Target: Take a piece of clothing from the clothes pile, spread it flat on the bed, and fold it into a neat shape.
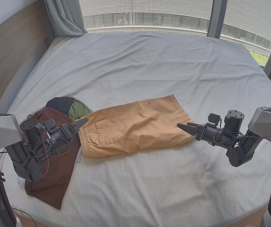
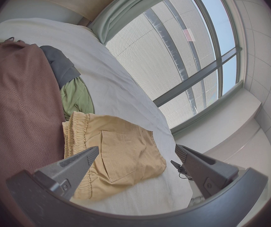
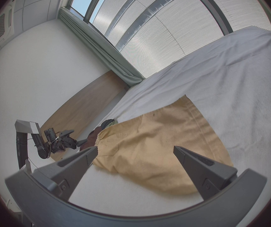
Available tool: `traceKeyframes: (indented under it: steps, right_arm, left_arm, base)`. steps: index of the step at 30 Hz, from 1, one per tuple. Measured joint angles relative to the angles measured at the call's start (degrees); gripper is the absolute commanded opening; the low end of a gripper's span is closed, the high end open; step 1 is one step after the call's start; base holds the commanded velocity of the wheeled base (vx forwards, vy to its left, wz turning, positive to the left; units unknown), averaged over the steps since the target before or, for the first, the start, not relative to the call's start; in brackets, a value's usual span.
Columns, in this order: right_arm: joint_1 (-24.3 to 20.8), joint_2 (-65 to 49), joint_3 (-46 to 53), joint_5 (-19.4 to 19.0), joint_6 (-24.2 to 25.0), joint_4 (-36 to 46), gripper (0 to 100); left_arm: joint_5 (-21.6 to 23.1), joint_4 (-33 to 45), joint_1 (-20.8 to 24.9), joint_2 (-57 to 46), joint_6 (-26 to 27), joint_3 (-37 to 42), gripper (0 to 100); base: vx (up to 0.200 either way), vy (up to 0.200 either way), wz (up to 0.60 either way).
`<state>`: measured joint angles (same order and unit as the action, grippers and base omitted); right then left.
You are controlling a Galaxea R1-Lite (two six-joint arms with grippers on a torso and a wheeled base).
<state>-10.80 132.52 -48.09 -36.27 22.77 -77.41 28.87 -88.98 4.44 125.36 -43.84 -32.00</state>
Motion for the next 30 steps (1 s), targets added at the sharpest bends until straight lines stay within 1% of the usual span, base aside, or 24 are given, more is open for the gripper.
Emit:
traceKeyframes:
  steps: [4, 9, 13, 30]
  right_arm:
    - [0.0, 0.4, 2.6, 0.3, -0.3, -0.9, 100]
    - [0.0, 2.1, 3.5, 2.8, -0.4, -1.1, 100]
    - [-0.3, 3.9, 3.9, 3.4, -0.4, -1.2, 100]
    - [-0.4, 8.8, 3.1, 3.7, -0.3, -1.0, 100]
  left_arm:
    - [-0.1, 0.0, 0.9, -0.3, 1.4, 0.7, 100]
    - [-0.1, 0.0, 1.4, -0.5, 3.7, 1.2, 100]
    - [-0.2, 0.0, 1.7, -0.6, 5.2, 1.5, 100]
    - [-0.5, 0.0, 1.8, -1.2, 5.4, 1.7, 100]
  base:
    - [0.0, 0.0, 0.0]
    - [0.0, 0.0, 0.0]
    - [0.0, 0.0, 0.0]
    - [0.0, 0.0, 0.0]
